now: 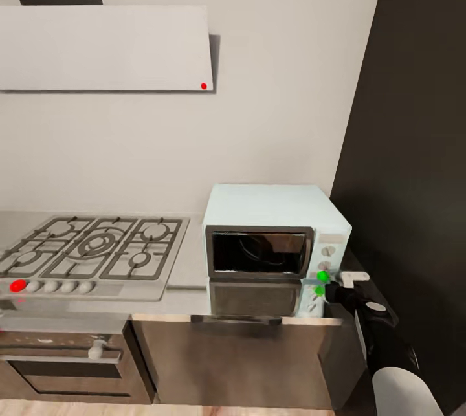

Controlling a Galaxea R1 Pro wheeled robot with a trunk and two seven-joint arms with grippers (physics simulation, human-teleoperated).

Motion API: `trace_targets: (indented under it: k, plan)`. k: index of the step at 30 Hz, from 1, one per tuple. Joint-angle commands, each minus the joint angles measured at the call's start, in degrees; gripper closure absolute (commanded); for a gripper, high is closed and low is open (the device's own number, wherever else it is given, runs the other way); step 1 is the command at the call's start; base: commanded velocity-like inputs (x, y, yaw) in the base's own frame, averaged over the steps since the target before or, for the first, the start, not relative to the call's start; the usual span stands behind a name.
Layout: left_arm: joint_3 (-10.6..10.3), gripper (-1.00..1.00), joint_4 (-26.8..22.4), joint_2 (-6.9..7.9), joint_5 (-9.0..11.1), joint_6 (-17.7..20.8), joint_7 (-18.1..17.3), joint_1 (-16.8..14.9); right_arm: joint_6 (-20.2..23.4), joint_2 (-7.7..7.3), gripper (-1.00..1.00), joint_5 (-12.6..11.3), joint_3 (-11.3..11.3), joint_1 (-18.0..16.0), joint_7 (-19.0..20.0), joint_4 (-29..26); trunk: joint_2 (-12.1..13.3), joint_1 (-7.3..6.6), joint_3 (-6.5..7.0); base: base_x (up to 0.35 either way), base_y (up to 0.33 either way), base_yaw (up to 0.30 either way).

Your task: In the kitchen, take the popcorn bag from the countertop, put it into the microwave, and heat it until the popcorn is cooked so the cooked popcorn ends up inside the bag.

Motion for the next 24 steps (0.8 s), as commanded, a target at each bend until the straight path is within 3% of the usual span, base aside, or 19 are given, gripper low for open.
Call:
trace_targets:
  k: [1,7,11,13,15,17,19,20,23,24]
  plan:
    - [-0.52,-1.0,0.0,-0.09,0.32,-0.08,0.25,-0.01,0.21,0.08,1.0,0.57,-0.26,-0.08,0.62,-0.21,-0.13,0.0,-0.13,-0.345,0.0,0.0]
    - [-0.54,-1.0,0.0,-0.2,0.32,-0.04,0.25,-0.01,1.0,0.54,1.0,0.76,-0.03,-0.08,1.01,-2.88,-0.13,0.0,-0.13,-0.346,0.0,0.0]
    - [-0.5,-1.0,0.0,-0.14,0.32,-0.04,0.26,-0.04,2.73,1.8,1.0,0.75,0.13,-0.08,1.03,-9.54,-0.13,0.0,-0.13,-0.346,0.0,0.0]
    - [-0.47,-1.0,0.0,-0.14,0.32,-0.04,0.26,-0.03,6.75,2.93,1.0,0.76,0.13,0.21,1.03,-11.52,-0.13,0.0,-0.13,-0.346,0.0,0.0]
    - [-0.48,-1.0,0.0,-0.13,0.32,-0.04,0.32,-0.05,8.39,3.85,1.0,0.67,0.25,2.73,1.03,-15.75,-0.13,0.0,-0.13,-0.346,0.0,0.0]
    - [-0.48,-1.0,0.0,-0.13,0.32,-0.04,0.32,-0.02,8.67,6.85,1.0,1.9,0.3,4.52,1.03,-18.16,-0.13,0.0,-0.13,-0.346,0.0,0.0]
    - [-0.48,-1.0,0.0,-0.13,0.32,-0.04,0.33,-0.04,8.59,8.67,1.0,6.36,0.3,4.85,1.03,-16.49,-0.13,0.0,-0.13,-0.346,0.0,0.0]
    - [-0.51,-1.0,0.0,-0.16,0.32,-0.04,0.34,-0.03,8.26,8.67,1.0,7.77,0.25,4.91,1.01,-13.76,-0.13,0.0,-0.13,-0.346,0.0,0.0]
    - [-0.5,-1.0,0.0,-0.19,0.32,-0.04,0.34,-0.01,7.99,8.67,1.0,8.21,0.15,4.93,0.97,-8.31,-0.13,0.0,-0.13,-0.346,0.0,0.0]
    - [-0.47,-1.0,0.0,-0.19,0.32,-0.04,0.34,-0.02,7.89,8.67,1.0,8.1,-0.08,4.93,0.73,-3.88,-0.13,0.0,-0.13,-0.346,0.0,0.0]
